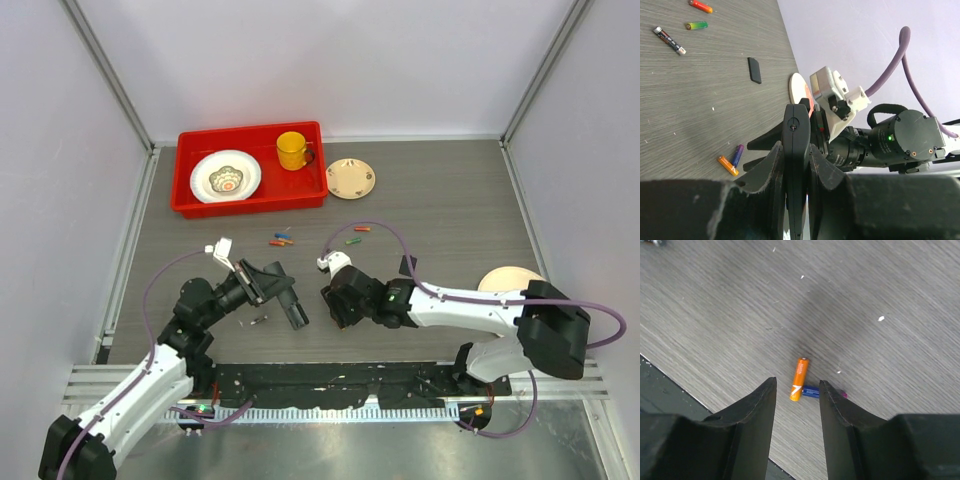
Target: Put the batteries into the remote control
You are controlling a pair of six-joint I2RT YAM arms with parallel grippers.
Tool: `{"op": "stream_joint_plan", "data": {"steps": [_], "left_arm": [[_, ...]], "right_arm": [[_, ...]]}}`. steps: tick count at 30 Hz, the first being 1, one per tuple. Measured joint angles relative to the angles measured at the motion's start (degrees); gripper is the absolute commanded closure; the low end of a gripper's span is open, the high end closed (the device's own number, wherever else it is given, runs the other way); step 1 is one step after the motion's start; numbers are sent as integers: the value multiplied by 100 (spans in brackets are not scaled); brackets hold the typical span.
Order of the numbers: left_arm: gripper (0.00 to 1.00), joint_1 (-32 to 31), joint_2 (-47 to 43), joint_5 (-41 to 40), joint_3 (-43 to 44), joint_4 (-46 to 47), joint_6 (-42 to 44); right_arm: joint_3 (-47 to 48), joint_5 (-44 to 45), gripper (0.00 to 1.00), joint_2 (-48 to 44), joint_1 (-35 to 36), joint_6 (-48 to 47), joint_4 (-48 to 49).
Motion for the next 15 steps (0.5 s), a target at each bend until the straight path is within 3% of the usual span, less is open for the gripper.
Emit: {"op": "stream_joint_plan", "data": {"steps": [15], "left_arm": [[100, 0, -66, 90, -55, -61, -4]], "right_arm": [[31, -129, 60, 713, 66, -74, 223]]}}
